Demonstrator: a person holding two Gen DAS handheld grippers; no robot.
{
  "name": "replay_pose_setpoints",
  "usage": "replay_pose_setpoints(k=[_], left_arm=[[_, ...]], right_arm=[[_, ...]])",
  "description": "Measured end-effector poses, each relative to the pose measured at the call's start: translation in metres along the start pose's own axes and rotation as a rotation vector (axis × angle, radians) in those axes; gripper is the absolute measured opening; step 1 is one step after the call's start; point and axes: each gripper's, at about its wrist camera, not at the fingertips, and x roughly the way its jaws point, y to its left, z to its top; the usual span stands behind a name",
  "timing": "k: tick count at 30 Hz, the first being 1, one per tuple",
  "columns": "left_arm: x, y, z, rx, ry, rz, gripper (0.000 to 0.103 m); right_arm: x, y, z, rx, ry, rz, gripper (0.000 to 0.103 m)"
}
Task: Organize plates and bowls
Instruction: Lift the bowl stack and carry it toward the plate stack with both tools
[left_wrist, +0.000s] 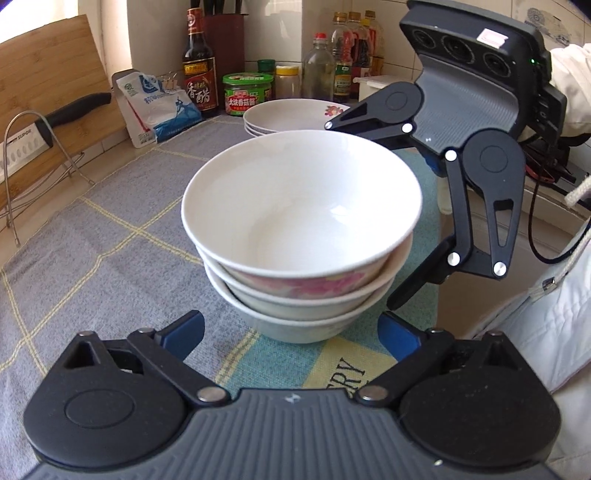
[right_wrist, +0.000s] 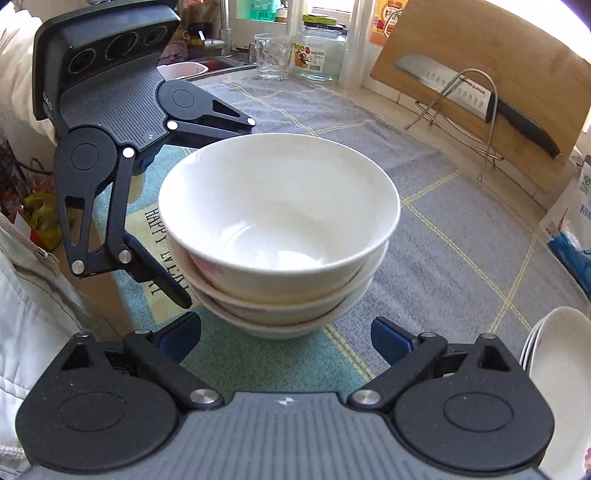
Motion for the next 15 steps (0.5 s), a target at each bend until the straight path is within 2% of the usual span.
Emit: replay_pose_setpoints(k=[2, 15], left_arm=[[0.001, 0.002, 0.001, 0.023, 0.001, -0.018, 0.087], [-0.002, 0.011, 0.006, 0.097, -0.009, -0.115, 0.084]], right_arm=[[0.001, -0.003, 0.004, -0.009, 0.007, 0.018, 0.092], [-0.001, -0.007, 0.014, -0.026, 0.022, 0.056, 0.086]])
